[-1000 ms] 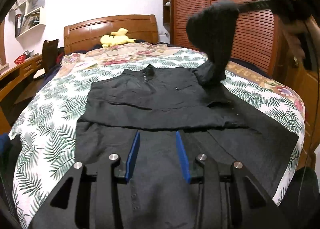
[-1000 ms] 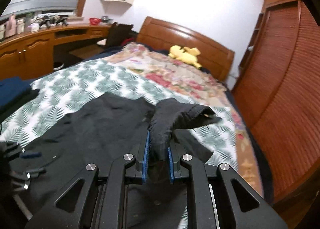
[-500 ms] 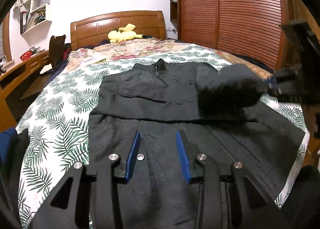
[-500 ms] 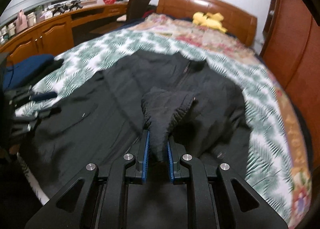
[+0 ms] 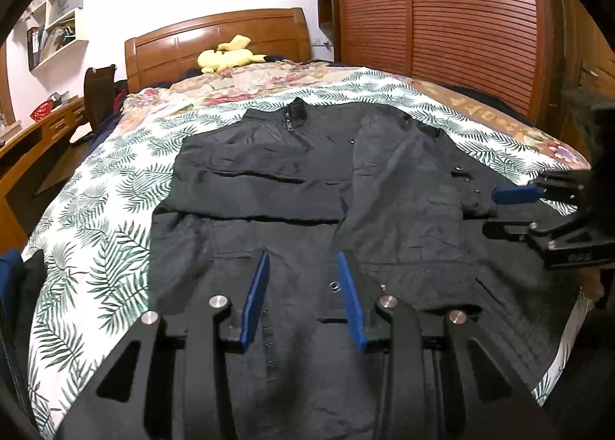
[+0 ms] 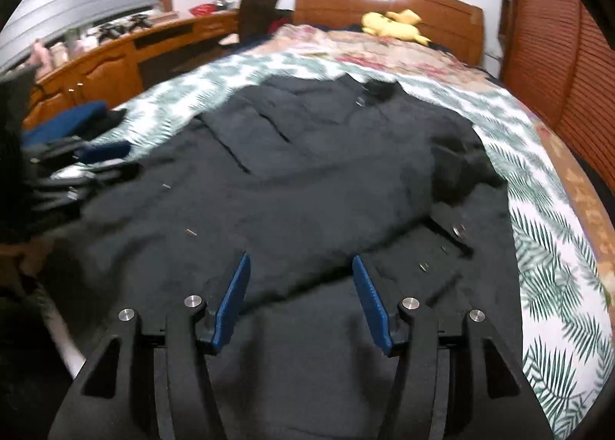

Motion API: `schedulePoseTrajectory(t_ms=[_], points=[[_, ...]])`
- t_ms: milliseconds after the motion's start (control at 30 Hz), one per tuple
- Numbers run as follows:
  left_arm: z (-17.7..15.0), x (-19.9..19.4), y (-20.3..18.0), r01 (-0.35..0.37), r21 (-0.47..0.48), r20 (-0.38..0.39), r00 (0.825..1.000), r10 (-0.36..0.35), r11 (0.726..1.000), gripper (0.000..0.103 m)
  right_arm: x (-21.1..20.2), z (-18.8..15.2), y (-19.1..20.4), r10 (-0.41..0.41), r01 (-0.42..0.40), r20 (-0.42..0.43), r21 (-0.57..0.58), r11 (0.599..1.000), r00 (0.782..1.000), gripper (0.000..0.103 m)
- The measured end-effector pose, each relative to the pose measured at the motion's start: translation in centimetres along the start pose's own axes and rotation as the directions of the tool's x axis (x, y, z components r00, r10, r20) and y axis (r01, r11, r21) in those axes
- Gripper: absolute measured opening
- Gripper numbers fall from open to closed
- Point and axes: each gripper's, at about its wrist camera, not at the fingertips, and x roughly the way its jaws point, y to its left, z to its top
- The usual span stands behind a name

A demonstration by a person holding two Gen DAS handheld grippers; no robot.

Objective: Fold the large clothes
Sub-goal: 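Lay the sleeve across the jacket body and open the right gripper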

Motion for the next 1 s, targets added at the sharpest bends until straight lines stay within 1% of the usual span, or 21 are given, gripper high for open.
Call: schedulePoseTrajectory(t_ms=[133,300,400,500,667,767,933,1000], points=[[0.2,0.7,-1.1,0.019,0.007,-0.012,1.000,-0.019,1.000,0.035,0.9,-1.4,-1.7,-0.035,0.035,0.011,0.032,0.999,0.999,0.057],[0.1,2.3,-2.0,0.038,0.016,-0.046,0.998,-0.037,0.999,0.035,1.2,-2.9,-3.4,0.010,-0.014,0.041,0.108,0.994,0.999,0.057],[-0.1,3.2,-2.3,0.053,0.018,-0.077,0.996,-0.052,0.998,0.035,0.7,-3.0,-3.8,0.021,-0.029,0.064,0.124,0.992,0.998,0.057],[-0.4,4.0,-2.4,0.054,0.017,-0.111,0.992,-0.052,0.998,0.035,0.6,-3.0,-3.4,0.017,-0.025,0.070,0.111,0.994,0.997,0.057],[-1.0,5.7,-2.0,0.051,-0.024,-0.177,0.983,-0.054,0.998,0.035,0.7,-3.0,-2.7,0.010,-0.015,0.067,0.074,0.997,0.998,0.057],[-1.4,6.4,-2.2,0.044,-0.020,-0.211,0.976,-0.047,0.999,0.036,0.8,-3.0,-2.7,0.014,-0.019,0.067,0.072,0.997,0.998,0.057],[-1.5,7.8,-3.1,-0.004,0.011,-0.274,0.962,0.007,1.000,0.042,0.8,-2.9,-3.0,0.028,-0.034,0.066,0.088,0.996,0.997,0.057],[-1.3,8.4,-3.1,-0.024,0.006,-0.293,0.956,0.025,1.000,0.049,0.9,-2.9,-3.1,0.035,-0.041,0.064,0.092,0.995,0.997,0.057]])
